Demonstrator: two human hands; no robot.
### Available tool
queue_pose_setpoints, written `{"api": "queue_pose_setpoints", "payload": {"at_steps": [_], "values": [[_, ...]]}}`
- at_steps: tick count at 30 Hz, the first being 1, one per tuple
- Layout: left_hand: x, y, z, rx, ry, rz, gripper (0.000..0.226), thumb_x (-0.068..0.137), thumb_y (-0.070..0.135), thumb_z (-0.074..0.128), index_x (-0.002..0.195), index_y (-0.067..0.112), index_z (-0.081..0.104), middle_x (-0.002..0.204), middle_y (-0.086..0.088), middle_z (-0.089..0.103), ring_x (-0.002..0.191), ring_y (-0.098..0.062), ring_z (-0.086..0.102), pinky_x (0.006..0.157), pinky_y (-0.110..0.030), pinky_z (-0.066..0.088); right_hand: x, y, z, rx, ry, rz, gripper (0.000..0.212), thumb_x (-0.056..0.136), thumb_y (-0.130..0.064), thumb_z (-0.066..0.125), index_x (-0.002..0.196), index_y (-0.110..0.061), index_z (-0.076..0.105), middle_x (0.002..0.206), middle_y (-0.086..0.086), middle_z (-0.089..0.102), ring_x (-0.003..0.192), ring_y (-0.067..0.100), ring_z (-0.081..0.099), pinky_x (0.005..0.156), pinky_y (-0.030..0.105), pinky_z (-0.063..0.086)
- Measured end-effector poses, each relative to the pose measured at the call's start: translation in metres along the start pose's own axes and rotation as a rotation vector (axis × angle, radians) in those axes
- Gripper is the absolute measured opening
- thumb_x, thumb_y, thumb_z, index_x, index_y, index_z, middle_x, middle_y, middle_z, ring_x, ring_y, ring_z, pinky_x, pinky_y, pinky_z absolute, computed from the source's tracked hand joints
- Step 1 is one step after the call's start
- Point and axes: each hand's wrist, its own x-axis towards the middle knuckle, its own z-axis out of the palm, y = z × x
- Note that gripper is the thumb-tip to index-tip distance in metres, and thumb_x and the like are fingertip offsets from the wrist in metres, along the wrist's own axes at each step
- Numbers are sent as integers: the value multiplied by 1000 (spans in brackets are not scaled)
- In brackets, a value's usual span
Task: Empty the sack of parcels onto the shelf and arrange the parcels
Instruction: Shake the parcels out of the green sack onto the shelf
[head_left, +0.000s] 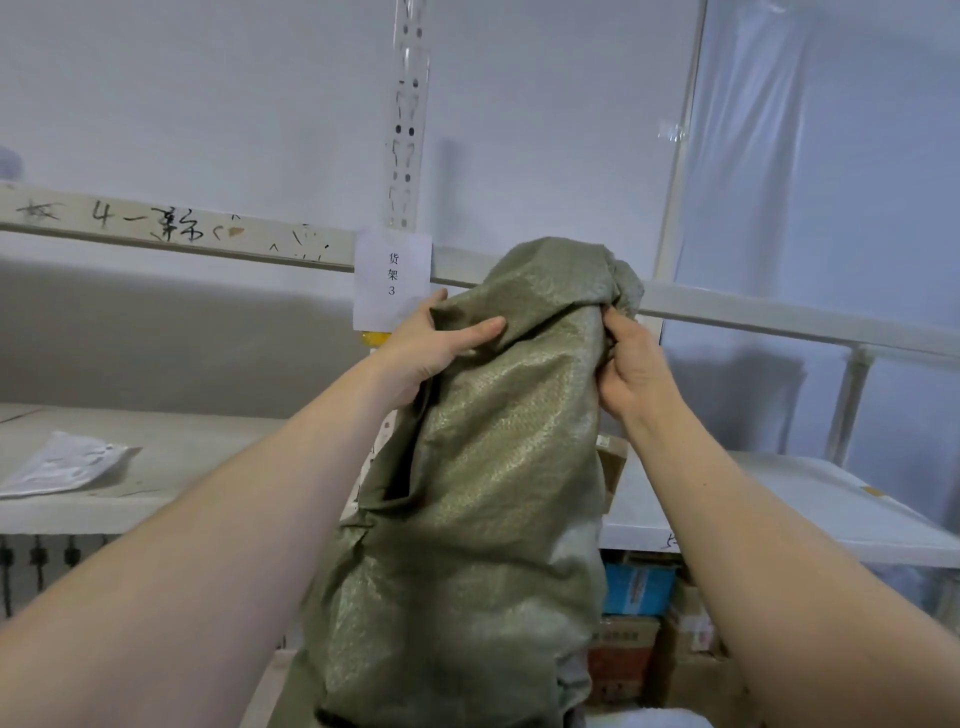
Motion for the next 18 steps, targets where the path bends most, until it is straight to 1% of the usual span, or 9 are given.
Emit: {"api": "queue_pose_setpoints", "payload": {"at_steps": [2,4,6,8,9,11,13,15,18], "values": [[2,8,2,38,-86,-31,95,61,47,88,142,19,46,124,1,65,106,-16,66,95,-32,52,2,-7,8,-48,-42,-8,36,98,-18,56,131,-5,56,109,14,70,98,24,68,80,37,60],[0,17,9,91,-109,-42,44,81,30,78,121,14,65,107,-5,72,94,-19,69,86,-30,55,5,-13,15,-161,-92,-9,33,98,-17,56,129,-6,58,109,13,70,101,25,67,85,39,58],[-1,23,15,182,22,-28,20,90,25,68,107,15,68,98,-4,70,89,-20,65,83,-30,52,8,-14,17,-245,-84,-5,29,97,-15,58,125,-7,60,105,12,70,99,26,67,87,40,57],[6,24,16,175,215,14,15,93,25,61,104,18,67,94,-2,66,89,-20,61,79,-28,49,10,-8,9,-280,-41,21,36,95,-18,62,128,-7,57,107,12,70,99,25,67,88,42,57],[8,26,15,135,285,26,18,94,24,57,106,17,67,93,-1,65,90,-21,60,77,-27,47,9,-5,1,-304,-40,63,52,91,-25,68,136,-7,50,115,12,68,104,24,66,93,43,54],[11,26,10,38,367,25,23,96,22,51,112,14,65,91,-1,63,92,-21,58,76,-28,46,8,7,-24,-456,-122,212,105,71,-47,84,152,-14,26,139,9,55,125,24,55,108,51,42],[13,25,7,-21,411,13,24,97,23,48,113,15,64,101,-7,66,100,-26,60,89,-35,50,-1,20,-45,-690,-290,399,124,56,-54,90,154,-27,18,150,4,41,135,26,43,115,53,30],[8,23,9,-71,432,-13,26,98,23,45,114,15,62,110,-11,65,106,-29,59,95,-39,49,-12,36,-53,-841,-393,493,110,60,-46,88,149,-34,24,144,-2,42,125,19,46,108,43,36],[4,23,16,-110,380,-21,20,99,23,43,106,18,61,96,-7,63,93,-25,61,79,-32,49,-23,49,-44,-802,-378,443,71,76,-41,78,137,-31,41,132,-3,56,113,15,56,81,31,48]]}}
